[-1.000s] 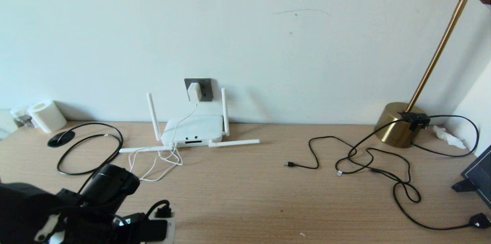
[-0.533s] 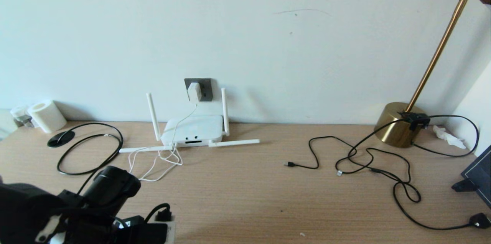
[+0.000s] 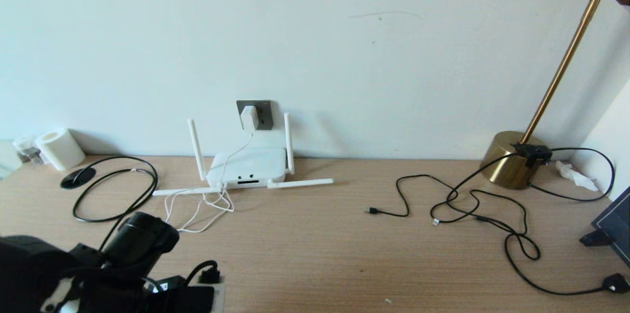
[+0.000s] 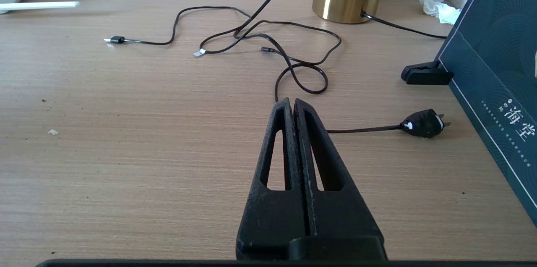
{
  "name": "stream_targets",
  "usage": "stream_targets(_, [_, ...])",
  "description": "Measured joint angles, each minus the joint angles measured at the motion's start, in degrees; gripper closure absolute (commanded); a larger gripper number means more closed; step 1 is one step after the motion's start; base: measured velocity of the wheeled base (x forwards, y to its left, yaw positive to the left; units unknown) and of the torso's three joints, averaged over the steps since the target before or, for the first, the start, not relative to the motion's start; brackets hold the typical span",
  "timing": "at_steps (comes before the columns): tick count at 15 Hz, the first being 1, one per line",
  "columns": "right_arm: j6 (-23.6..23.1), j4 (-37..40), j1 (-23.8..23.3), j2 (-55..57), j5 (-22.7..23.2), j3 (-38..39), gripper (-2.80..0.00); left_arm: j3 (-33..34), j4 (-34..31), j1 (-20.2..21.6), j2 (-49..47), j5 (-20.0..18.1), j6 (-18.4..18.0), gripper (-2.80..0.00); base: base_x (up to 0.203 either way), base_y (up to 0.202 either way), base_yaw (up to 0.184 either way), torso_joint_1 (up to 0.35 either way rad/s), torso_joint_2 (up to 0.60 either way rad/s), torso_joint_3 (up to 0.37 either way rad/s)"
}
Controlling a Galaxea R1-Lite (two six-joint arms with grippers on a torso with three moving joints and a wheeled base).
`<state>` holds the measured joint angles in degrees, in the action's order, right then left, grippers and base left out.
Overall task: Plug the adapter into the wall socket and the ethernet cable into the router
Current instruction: Hand it to the other hand
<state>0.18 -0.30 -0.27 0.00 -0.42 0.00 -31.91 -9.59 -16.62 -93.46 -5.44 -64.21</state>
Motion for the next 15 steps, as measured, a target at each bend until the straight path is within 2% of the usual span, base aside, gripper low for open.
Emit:
stream_targets(4, [0.0,0.0,0.0,0.0,-0.02,0.0,0.0,0.55,-0.18,-0.22,7.38,-8.99,0.49,0.0,0.0,0.0,0.0,0.0,0.0,0.0])
stream_targets(8, [0.0,0.0,0.0,0.0,-0.02,0.0,0.0,-0.49,-1.11,-0.14,18.1,-13.65,2.44,0.0,0.0,0.0,0.0,0.0,0.0,0.0])
stream_targets(9, [0.0,-0.02,0.0,0.0,-0.02,0.0,0.0,-1.12,-1.22,0.04,20.85,-14.09,3.88,0.0,0.0,0.0,0.0,0.0,0.0,0.0])
stream_targets(12, [-0.01,-0.02,0.0,0.0,-0.02,0.0,0.0,-5.97,-3.36,0.35,27.7,-16.63,11.73,0.0,0.0,0.0,0.0,0.0,0.0,0.0])
stream_targets(15, [0.0,0.0,0.0,0.0,-0.02,0.0,0.0,-13.09,-10.94,0.22,30.98,-21.76,19.55,0.0,0.0,0.0,0.0,0.0,0.0,0.0])
